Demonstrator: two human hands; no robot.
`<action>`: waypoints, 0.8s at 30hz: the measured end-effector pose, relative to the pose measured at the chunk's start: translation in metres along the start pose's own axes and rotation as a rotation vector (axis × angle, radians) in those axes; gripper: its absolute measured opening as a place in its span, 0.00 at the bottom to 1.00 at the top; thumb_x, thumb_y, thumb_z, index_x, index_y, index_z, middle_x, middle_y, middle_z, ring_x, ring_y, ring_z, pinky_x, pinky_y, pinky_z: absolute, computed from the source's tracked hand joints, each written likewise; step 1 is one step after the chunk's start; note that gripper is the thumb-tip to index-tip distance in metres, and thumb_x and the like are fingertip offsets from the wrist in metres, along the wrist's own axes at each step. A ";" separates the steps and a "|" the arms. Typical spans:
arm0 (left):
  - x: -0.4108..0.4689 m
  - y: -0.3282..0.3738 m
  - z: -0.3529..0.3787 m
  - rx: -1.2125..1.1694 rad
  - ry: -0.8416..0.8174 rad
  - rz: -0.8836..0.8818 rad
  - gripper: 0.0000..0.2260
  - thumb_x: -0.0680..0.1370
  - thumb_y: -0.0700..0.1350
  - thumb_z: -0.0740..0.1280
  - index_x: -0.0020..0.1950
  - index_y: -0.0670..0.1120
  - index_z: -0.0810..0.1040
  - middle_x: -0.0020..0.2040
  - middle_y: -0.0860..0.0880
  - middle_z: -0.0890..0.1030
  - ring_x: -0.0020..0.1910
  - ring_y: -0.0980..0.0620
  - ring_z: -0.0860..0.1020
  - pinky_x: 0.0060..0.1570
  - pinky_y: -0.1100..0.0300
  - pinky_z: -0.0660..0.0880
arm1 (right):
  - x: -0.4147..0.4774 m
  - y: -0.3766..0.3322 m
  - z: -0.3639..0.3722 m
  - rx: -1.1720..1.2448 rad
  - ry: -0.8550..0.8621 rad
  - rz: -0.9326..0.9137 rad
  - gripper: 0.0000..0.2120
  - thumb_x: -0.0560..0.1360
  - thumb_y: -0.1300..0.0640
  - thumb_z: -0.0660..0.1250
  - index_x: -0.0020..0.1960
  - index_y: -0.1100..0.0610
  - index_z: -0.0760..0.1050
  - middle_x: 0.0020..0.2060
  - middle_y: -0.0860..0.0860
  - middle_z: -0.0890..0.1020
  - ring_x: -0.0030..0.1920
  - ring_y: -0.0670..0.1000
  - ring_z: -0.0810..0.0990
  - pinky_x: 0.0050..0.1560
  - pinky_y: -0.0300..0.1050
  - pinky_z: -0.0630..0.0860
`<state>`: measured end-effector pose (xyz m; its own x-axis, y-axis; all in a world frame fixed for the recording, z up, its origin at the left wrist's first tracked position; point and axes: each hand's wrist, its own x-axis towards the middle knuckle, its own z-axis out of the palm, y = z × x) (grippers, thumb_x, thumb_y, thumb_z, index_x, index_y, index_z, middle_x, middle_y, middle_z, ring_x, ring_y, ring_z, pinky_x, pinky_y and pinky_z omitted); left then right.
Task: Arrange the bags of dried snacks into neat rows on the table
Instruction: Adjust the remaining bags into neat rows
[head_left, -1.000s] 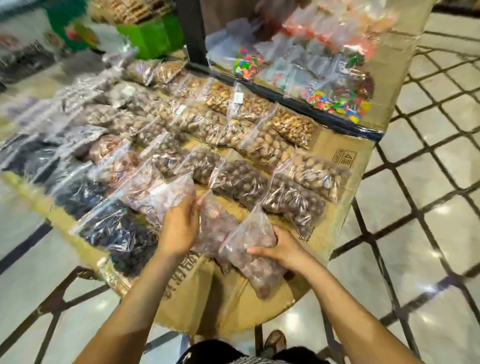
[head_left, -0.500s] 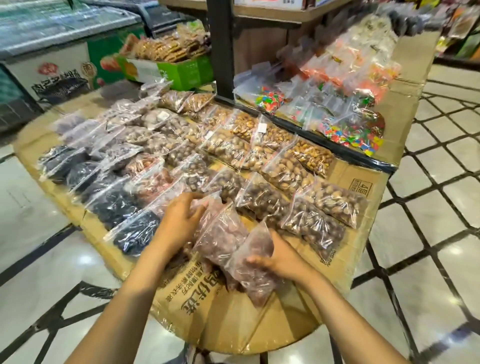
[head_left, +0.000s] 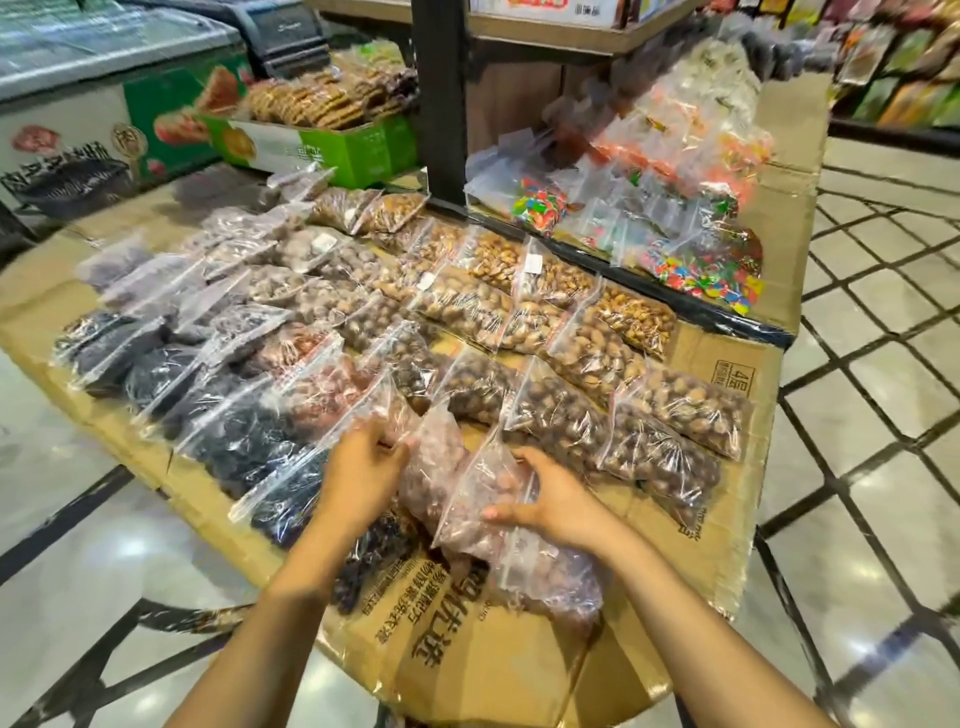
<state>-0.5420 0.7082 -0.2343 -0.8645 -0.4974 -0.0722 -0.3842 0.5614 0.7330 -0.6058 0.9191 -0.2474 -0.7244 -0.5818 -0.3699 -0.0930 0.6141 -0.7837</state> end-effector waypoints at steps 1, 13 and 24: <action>-0.008 -0.006 -0.001 -0.063 0.023 -0.010 0.09 0.77 0.43 0.66 0.37 0.44 0.75 0.31 0.47 0.78 0.29 0.51 0.76 0.29 0.62 0.65 | 0.001 0.000 0.000 0.017 -0.002 0.004 0.51 0.54 0.36 0.73 0.72 0.51 0.59 0.59 0.41 0.73 0.57 0.45 0.75 0.61 0.44 0.73; 0.011 -0.033 -0.021 0.080 -0.182 0.091 0.11 0.78 0.48 0.66 0.37 0.46 0.77 0.28 0.53 0.75 0.27 0.56 0.72 0.29 0.61 0.66 | 0.021 -0.013 0.012 -0.028 0.070 -0.003 0.38 0.58 0.35 0.74 0.64 0.49 0.70 0.48 0.35 0.76 0.47 0.34 0.75 0.45 0.31 0.69; 0.068 -0.055 -0.057 0.044 -0.137 0.087 0.06 0.77 0.42 0.68 0.41 0.49 0.78 0.34 0.57 0.78 0.32 0.56 0.75 0.31 0.67 0.70 | 0.046 -0.047 0.030 -0.034 0.168 0.057 0.33 0.60 0.32 0.67 0.59 0.48 0.67 0.45 0.41 0.77 0.46 0.48 0.79 0.50 0.46 0.78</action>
<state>-0.5612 0.6062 -0.2408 -0.9299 -0.3529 -0.1036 -0.3176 0.6282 0.7103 -0.6138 0.8479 -0.2428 -0.8329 -0.4499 -0.3223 -0.0694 0.6627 -0.7457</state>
